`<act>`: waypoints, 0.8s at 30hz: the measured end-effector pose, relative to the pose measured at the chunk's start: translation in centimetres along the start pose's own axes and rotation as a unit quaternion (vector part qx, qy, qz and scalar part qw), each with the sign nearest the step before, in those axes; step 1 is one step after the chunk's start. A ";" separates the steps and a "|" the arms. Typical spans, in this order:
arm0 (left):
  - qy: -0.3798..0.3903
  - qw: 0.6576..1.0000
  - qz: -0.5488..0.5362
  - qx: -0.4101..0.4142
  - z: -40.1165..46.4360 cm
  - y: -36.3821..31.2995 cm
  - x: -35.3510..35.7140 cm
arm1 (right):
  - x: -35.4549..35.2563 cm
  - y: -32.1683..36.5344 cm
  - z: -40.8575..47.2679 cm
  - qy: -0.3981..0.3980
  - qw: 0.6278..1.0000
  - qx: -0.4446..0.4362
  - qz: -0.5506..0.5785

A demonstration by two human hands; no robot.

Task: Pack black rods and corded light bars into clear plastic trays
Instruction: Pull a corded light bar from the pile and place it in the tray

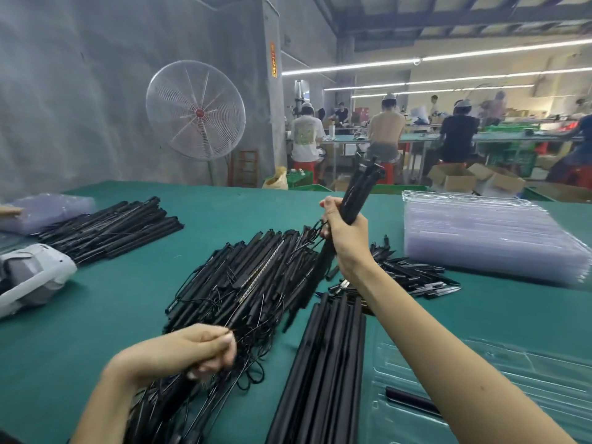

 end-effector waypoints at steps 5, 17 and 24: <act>-0.172 0.963 -0.180 0.102 -1.1 -0.6 -0.8 | -0.6 -0.4 -1.4 0.077 0.991 -0.042 -0.099; -0.255 0.937 -0.210 0.112 1.3 -4.7 -3.0 | 4.9 -2.0 -6.5 0.351 0.913 0.023 -0.204; -0.270 0.959 -0.038 0.079 -1.4 -3.5 -2.7 | 7.9 -2.8 -9.2 0.355 0.924 0.068 -0.125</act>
Point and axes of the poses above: each hand's wrist, its own z-axis towards the middle knuckle, its own x-axis out of the palm, y = z × x, the point moved 2 cm from there along z, towards the middle knuckle, and after that the axes turned 10 degrees about z, right-handed, at the moved point
